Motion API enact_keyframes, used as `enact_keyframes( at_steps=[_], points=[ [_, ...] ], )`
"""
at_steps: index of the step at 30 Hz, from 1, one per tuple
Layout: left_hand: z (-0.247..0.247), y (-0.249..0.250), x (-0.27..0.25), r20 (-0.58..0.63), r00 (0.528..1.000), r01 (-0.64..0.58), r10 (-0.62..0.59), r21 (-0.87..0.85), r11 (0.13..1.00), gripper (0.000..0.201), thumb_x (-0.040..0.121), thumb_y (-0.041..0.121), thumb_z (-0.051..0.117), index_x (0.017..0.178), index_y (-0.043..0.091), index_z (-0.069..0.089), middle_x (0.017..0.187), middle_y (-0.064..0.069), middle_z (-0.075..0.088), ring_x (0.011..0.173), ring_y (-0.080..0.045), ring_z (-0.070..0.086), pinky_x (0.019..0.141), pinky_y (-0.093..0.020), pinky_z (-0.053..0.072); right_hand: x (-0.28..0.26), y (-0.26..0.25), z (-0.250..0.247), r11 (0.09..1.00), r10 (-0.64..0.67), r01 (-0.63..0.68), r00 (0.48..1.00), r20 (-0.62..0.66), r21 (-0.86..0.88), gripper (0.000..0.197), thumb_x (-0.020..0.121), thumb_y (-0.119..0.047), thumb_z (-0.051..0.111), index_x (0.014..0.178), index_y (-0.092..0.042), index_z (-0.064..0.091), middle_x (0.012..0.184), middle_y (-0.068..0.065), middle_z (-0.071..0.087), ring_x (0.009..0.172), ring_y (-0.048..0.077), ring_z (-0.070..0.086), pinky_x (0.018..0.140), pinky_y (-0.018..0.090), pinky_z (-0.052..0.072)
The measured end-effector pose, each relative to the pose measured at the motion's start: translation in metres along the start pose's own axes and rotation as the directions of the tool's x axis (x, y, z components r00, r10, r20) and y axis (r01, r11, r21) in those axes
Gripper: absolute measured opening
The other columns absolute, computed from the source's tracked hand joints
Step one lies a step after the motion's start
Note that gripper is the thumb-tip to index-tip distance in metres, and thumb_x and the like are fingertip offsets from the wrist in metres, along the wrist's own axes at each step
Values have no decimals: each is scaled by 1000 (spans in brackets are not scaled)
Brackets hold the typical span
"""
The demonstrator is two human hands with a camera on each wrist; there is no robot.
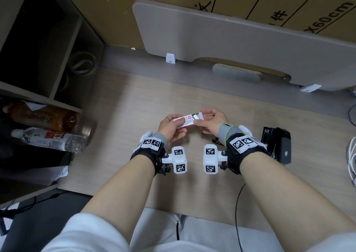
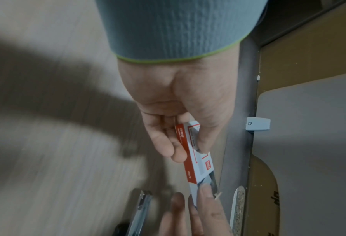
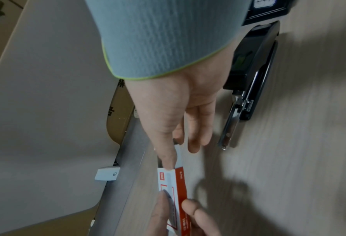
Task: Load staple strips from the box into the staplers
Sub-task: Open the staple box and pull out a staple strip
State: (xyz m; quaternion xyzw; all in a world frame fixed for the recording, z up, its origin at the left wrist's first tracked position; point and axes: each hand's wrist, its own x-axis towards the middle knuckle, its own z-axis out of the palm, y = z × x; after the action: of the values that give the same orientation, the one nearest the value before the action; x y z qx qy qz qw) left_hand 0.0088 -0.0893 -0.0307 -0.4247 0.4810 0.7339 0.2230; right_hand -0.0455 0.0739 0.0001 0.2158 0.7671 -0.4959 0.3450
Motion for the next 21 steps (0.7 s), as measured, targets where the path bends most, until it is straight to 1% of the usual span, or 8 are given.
enact_keyframes(
  at_steps=[3,6,7,9,11,13,16,21],
  points=[
    [2,0,5,3,1000,-19,19,26,999,13,90,16,67,99,21,61,79,-4,69,52,-12,64,49,-23,56,8,0,2,998,49,-45,995,-85,52,24,82,-6,73,92,-21,57,96,10,74,59,14,66,55,28,56],
    [4,2,8,1,1000,-27,27,34,999,13,90,15,67,100,21,61,77,-3,69,51,-10,63,50,-22,56,12,-1,1,994,56,-44,990,-126,97,19,87,-4,64,90,-20,53,88,10,72,51,11,65,50,26,55],
    [4,3,10,2,1000,-29,29,38,999,13,90,16,67,101,21,60,76,-3,69,51,-10,63,51,-22,56,13,-1,0,997,26,-14,988,-154,76,21,86,-4,65,87,-21,54,85,8,71,51,12,64,50,26,54],
    [5,5,14,4,999,-33,32,45,998,14,90,15,67,102,20,60,76,-2,69,52,-11,63,51,-22,56,17,0,-4,993,-78,59,976,-204,-100,23,79,-3,68,75,-24,59,79,5,70,60,18,64,59,27,52],
    [7,6,18,3,999,-37,37,45,998,14,91,15,67,102,20,61,77,-3,69,51,-11,63,52,-22,56,20,-4,-5,942,-135,81,980,-147,-324,15,76,-10,68,67,-23,67,77,0,72,72,20,65,69,26,49],
    [9,7,21,-2,999,-37,37,36,999,14,91,15,66,102,20,60,78,-5,69,51,-11,63,53,-22,56,22,-10,-4,904,-134,69,983,-126,-422,9,78,-22,67,69,-23,69,77,-2,71,76,22,64,69,25,46],
    [10,9,25,-10,999,-32,32,9,999,13,91,14,66,102,20,59,79,-7,70,51,-11,63,52,-22,56,24,-19,-3,902,-109,23,979,-175,-432,11,77,-30,66,71,-20,66,69,-5,64,72,24,61,65,24,45],
    [10,16,31,-5,1000,-24,24,-10,1000,14,91,15,67,100,21,60,79,-6,71,51,-10,63,52,-22,56,31,-25,0,892,-81,14,988,-130,-451,16,69,-37,78,70,-23,70,63,-12,61,66,18,59,62,23,40]
  ],
)
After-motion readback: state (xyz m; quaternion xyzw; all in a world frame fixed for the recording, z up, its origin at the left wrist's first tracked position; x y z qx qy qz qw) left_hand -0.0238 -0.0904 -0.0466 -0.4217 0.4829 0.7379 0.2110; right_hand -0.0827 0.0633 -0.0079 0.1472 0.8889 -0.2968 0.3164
